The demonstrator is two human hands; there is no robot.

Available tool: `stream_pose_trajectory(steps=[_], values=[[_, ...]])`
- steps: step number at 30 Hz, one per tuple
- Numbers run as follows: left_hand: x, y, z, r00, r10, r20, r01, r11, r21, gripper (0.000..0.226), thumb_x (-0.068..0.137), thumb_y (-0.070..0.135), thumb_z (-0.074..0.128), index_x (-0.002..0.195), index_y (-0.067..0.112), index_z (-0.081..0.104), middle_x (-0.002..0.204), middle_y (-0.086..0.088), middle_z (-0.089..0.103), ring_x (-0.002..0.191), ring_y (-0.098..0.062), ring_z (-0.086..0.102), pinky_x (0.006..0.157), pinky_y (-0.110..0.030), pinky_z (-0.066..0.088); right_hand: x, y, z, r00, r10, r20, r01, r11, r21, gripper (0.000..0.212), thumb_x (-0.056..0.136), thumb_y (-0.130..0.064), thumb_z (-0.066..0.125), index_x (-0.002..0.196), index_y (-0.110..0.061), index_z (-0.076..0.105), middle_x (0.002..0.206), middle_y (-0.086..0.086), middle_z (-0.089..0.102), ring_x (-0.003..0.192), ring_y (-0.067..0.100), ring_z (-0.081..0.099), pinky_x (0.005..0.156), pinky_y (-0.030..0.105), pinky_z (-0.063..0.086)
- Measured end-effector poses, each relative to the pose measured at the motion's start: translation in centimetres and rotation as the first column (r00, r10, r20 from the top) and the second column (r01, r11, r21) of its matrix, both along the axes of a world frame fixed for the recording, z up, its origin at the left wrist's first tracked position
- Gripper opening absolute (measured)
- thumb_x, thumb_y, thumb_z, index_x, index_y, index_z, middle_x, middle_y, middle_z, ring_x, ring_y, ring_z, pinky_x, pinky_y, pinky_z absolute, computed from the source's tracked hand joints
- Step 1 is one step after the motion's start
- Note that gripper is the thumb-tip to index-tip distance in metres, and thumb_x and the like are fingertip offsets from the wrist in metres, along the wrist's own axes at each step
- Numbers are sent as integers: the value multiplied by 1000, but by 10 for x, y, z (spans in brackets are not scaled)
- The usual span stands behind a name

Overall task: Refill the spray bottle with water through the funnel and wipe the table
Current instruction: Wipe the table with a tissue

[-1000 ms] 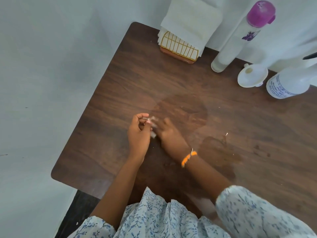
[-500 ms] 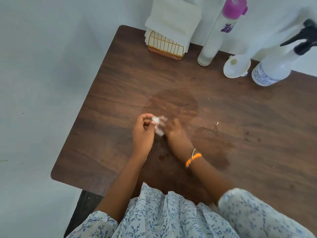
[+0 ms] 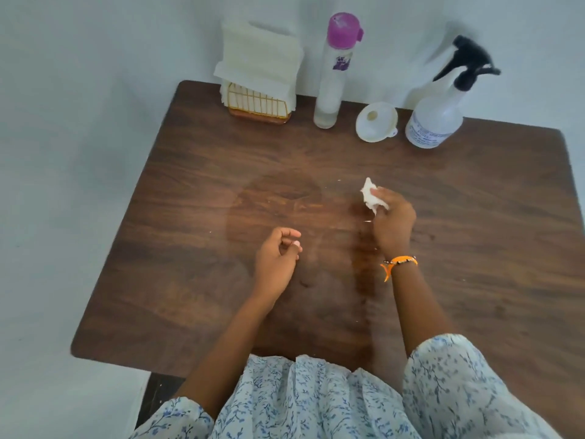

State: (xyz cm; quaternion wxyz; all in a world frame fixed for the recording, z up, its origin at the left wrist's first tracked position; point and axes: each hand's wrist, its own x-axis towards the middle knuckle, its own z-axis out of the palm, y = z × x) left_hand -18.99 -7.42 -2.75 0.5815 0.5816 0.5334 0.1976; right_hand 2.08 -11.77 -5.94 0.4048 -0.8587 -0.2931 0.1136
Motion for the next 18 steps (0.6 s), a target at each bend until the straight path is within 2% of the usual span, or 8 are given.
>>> stream_pose_trajectory(steps=[2,5,7,10,12,14,16,18], values=[[17,-7,-1,997,-80,-10,80,997,2,27,88,3,51,81,28,58,73,5,60,66,-9,57,75,-31,48,12,-22,12,970,-131,-207,147,987,66,38,78,5,50,107,-11,71,107,7,70,97,16,63,90,29,46],[47,-19,1,973,-229,-24,229,973,-5,27,89,3,50,78,27,59,69,7,60,66,-9,56,72,-28,47,32,-64,13,927,-231,-297,258,965,56,37,80,-1,53,108,-17,70,93,1,70,81,9,58,76,26,46],[68,-28,3,954,-300,-9,300,954,-27,28,89,1,49,77,24,59,68,6,58,64,-8,53,68,-22,44,45,-88,13,914,-333,-232,345,938,13,37,82,0,53,111,-15,69,99,5,70,83,11,57,75,21,44],[92,-40,6,935,-353,-7,353,935,-34,27,89,0,48,77,22,58,68,6,57,63,-9,51,67,-22,43,63,-112,5,922,-387,3,387,921,-35,36,77,10,53,105,-4,70,108,16,68,98,30,62,83,23,36],[100,-44,5,931,-363,-35,362,932,-22,24,88,2,49,78,21,59,69,6,58,66,-11,52,71,-27,44,68,-114,-6,944,-295,146,313,942,-122,36,71,13,50,98,0,70,106,19,68,99,37,62,81,28,30],[102,-44,3,933,-351,-82,352,936,0,21,88,4,50,79,21,60,72,6,60,68,-13,54,71,-29,44,61,-106,-16,966,-141,215,184,964,-193,40,65,9,47,95,-2,71,102,20,68,95,40,62,81,34,32],[103,-43,1,940,-315,-131,321,947,24,23,88,6,51,78,25,60,73,4,61,68,-14,55,68,-29,45,43,-89,-24,970,-7,244,64,972,-226,43,62,7,46,97,-5,69,103,19,66,92,42,59,82,32,29],[103,-41,-1,955,-258,-149,267,963,44,29,87,4,52,74,29,58,71,5,61,67,-13,56,67,-29,45,15,-73,-27,953,131,274,-74,975,-209,44,67,5,44,103,-7,67,107,17,64,87,40,56,82,28,30]])
